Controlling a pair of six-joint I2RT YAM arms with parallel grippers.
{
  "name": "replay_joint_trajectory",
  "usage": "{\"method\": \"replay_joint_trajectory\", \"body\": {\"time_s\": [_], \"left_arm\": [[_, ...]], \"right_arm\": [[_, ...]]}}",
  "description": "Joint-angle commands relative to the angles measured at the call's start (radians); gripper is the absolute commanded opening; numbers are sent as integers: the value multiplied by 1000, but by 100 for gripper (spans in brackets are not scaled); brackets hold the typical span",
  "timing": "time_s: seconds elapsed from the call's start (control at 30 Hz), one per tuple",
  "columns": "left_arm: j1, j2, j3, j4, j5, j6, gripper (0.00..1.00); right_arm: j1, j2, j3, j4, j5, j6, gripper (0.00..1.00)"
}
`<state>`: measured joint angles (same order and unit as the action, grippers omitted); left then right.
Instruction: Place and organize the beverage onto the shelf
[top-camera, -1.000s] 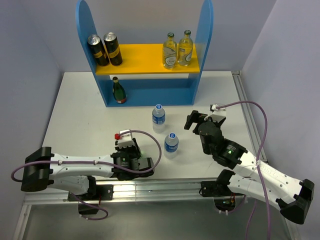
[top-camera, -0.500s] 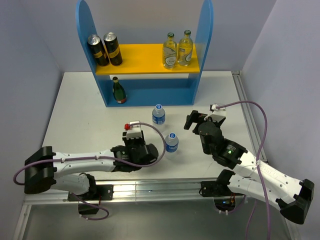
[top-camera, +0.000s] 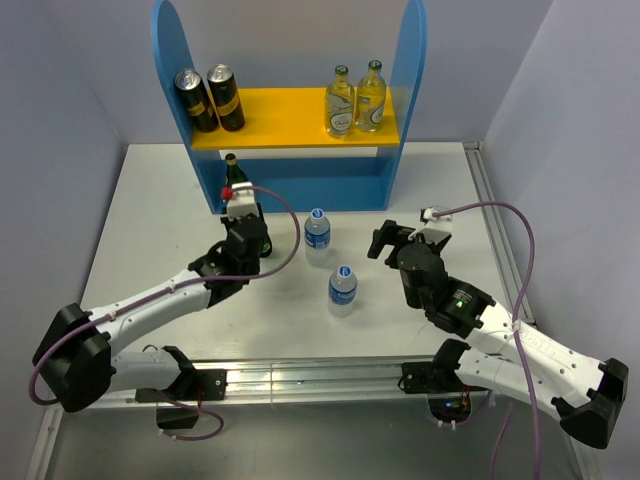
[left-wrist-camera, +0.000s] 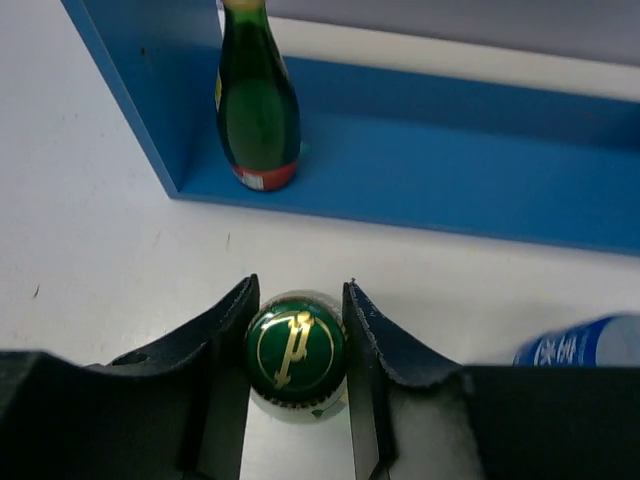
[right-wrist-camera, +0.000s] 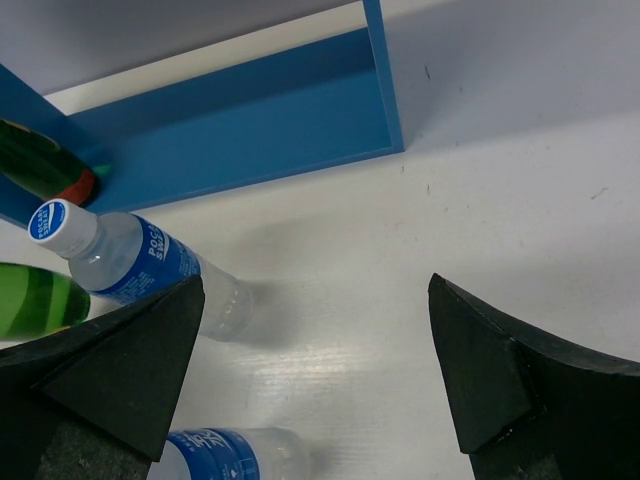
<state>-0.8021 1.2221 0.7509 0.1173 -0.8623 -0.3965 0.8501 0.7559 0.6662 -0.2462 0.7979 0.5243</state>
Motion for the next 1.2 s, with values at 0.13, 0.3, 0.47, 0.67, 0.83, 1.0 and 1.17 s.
{"method": "replay_joint_trajectory", "body": {"time_s": [0.13,0.3,0.47,0.67,0.83,1.0,1.17], "left_arm": [[130,94,198,234,157,108,0],[179,200,294,262,204,130,0],[208,296,376,315,206,166,0],[241,422,450,372,203,194,0],[257,497,461,468,187,211,0],[270,547,461,550,160,219,0],[280,574,458,657,140,251,0]], "right_arm": [[-5,5,-5,27,12,11,100],[-3,3,-7,27,15,14,100],[-5,0,-10,30,11,13,100],[-5,3,-7,30,7,13,100],[-6,5,-7,31,6,13,100],[-8,22,-4,32,4,13,100],[-11,34,-2,35,0,11,100]]}}
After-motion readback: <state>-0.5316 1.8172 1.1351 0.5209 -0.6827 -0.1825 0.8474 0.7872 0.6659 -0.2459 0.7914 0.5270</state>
